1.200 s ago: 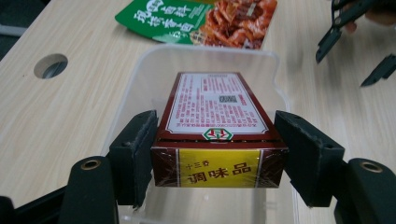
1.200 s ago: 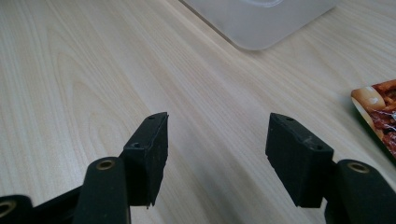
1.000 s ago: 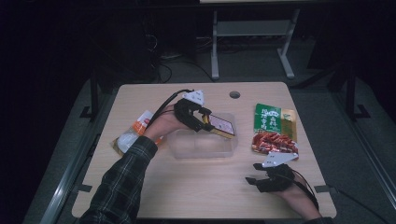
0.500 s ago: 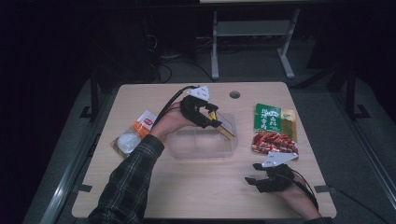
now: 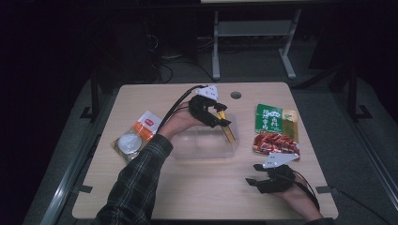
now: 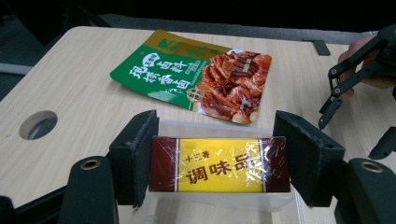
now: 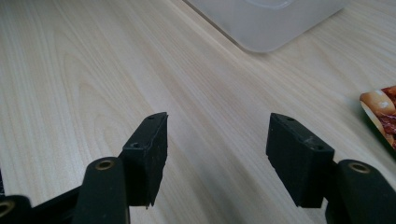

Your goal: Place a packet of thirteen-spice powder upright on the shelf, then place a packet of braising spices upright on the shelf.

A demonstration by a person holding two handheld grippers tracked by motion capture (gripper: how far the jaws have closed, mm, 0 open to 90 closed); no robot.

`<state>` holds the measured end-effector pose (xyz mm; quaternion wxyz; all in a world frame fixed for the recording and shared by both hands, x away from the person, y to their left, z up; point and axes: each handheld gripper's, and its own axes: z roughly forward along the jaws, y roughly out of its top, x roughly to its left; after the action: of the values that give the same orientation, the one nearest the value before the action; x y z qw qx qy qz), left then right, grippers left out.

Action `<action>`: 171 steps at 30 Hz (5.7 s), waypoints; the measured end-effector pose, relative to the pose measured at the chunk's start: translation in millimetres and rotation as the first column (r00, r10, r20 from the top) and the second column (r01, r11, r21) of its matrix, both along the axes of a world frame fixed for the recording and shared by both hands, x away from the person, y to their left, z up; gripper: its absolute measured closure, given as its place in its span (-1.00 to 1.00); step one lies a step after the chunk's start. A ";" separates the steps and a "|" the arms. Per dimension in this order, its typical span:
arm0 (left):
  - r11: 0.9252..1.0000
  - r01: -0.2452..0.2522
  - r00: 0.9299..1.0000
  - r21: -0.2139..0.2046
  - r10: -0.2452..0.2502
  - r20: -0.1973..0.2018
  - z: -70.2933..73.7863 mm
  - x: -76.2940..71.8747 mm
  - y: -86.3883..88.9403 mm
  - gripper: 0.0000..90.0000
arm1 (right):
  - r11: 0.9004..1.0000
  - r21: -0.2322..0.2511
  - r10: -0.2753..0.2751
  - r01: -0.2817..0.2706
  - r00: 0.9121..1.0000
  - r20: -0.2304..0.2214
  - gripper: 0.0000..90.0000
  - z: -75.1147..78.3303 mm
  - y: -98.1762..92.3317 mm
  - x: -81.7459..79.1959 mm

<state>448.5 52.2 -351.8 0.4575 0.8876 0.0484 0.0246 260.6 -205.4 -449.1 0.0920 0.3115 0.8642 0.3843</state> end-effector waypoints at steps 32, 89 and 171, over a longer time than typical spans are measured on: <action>0.999 0.020 0.998 0.027 -0.018 -0.055 -25.8 1.7 -29.5 -0.31 | 1.000 0.007 0.009 -0.009 1.000 0.004 -0.16 -0.1 0.5 1.3; 0.950 -0.303 0.949 0.072 0.308 -0.072 -36.4 -148.7 133.0 -0.70 | 0.999 -0.007 -0.036 0.036 0.999 -0.008 -0.16 1.9 -6.2 7.9; 0.909 -0.403 0.885 0.104 0.416 -0.208 -90.7 -185.3 174.4 -0.63 | 0.846 0.015 -0.534 0.534 0.846 0.003 0.99 -30.2 -113.7 246.6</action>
<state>263.2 226.6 -442.5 0.4078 0.8670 0.2855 0.0211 507.2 -319.1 -479.3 0.1961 0.5385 0.7406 0.3508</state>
